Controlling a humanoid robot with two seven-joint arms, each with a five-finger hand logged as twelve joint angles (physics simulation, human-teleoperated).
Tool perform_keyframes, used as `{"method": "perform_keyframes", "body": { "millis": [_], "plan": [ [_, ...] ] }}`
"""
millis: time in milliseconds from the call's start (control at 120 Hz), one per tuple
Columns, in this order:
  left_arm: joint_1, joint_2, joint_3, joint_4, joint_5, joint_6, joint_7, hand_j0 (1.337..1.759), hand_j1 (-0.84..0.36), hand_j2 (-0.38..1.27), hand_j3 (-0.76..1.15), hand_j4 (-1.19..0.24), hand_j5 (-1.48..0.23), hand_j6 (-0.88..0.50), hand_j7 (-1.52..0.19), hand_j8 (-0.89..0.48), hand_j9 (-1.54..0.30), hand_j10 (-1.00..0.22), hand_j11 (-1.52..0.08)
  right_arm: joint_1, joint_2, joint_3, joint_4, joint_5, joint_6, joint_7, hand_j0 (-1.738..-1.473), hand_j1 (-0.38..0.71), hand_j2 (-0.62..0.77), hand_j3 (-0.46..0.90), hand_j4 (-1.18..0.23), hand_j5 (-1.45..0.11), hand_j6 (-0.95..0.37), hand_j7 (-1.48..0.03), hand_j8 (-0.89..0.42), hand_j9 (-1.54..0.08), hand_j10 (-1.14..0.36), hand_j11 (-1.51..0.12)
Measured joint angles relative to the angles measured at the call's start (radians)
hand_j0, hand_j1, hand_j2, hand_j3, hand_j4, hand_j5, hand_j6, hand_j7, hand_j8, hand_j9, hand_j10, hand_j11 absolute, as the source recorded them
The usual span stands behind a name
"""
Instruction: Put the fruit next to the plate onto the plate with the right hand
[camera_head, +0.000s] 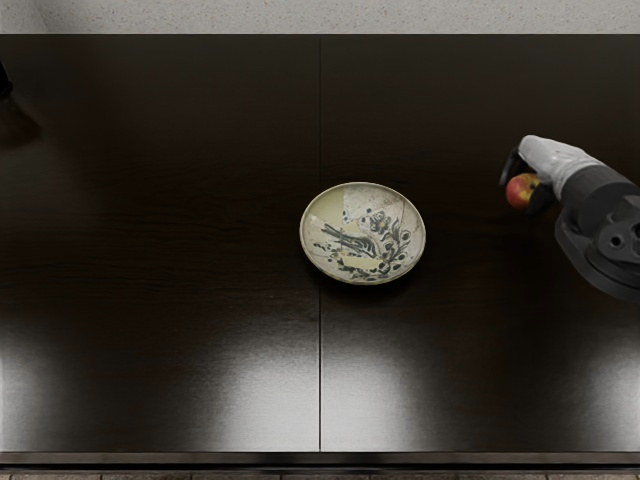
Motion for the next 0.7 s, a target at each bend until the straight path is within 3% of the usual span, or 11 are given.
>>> {"method": "perform_keyframes", "body": {
  "millis": [350,700],
  "plan": [
    [0.012,0.0,-0.009,0.004,0.0,0.0,0.0,1.658,0.07,0.05,0.0,-0.23,-0.3,-0.23,-0.3,-0.23,-0.3,-0.23,-0.3,0.02,0.009,0.124,0.014,0.008,0.001,0.0,-1.658,0.29,0.21,0.0,-0.64,-0.93,-0.45,-0.87,-0.4,-0.92,-0.64,-0.92],
    [0.01,0.0,-0.008,0.005,0.0,0.0,0.0,1.658,0.07,0.05,0.0,-0.23,-0.3,-0.23,-0.3,-0.23,-0.3,-0.23,-0.3,-0.002,0.111,0.238,0.01,0.054,0.001,0.001,-1.658,0.34,0.36,0.0,-0.62,-0.95,-0.44,-0.87,-0.38,-0.92,-0.62,-0.93]
  ]
}}
